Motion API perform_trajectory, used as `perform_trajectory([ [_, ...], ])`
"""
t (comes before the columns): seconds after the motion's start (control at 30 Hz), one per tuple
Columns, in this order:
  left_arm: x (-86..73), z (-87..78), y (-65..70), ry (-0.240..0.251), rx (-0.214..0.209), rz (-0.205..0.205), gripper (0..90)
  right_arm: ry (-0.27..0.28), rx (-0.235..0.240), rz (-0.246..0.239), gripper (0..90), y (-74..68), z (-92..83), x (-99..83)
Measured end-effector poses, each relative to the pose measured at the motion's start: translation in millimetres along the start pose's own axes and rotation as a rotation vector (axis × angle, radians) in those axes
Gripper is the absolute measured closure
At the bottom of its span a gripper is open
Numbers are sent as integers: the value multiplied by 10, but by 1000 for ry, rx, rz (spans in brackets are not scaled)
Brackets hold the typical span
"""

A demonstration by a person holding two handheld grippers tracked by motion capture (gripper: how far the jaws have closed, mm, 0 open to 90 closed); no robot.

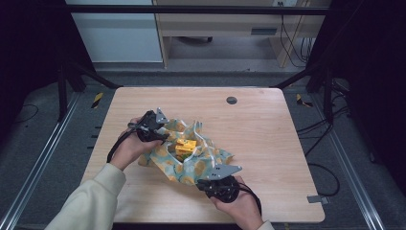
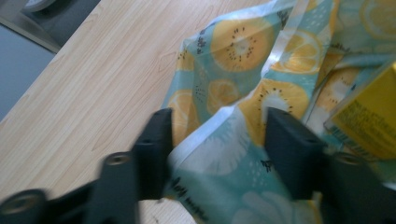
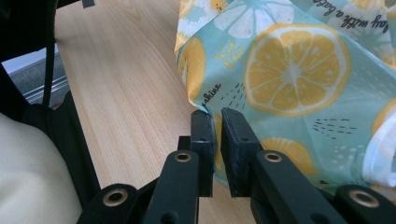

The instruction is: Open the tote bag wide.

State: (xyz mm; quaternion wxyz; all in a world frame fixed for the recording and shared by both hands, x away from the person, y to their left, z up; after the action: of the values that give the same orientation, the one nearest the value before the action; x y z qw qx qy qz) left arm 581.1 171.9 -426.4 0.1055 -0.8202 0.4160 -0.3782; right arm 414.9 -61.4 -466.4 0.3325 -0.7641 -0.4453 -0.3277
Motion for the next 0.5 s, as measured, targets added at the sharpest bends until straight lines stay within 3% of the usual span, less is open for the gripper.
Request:
perform_trajectory([
  [0.13, -53, -1, 29, -28, -11, 42, 683, 1, -2, 1, 829, 4, 8, 1],
  [0.23, -50, -68, 34, 9, -5, 44, 807, 1, -6, 2, 828, 6, 6, 0],
  [0.5, -10, -507, -93, 187, 10, -77, 867, 2, -29, 12, 815, 36, -20, -19],
])
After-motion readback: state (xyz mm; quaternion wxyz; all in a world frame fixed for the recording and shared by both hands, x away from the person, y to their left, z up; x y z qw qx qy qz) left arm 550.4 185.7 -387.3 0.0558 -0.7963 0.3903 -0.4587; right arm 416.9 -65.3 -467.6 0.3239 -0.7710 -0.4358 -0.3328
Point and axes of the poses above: each handheld gripper's, and its own axes: z roughly forward along the jaws, x roughly out of its top, y roughly to its right, the point moved 3 cm from there along z, roughly forward along the jaws, and after that the axes turned 12 degrees about x, right-handed, at the moved point
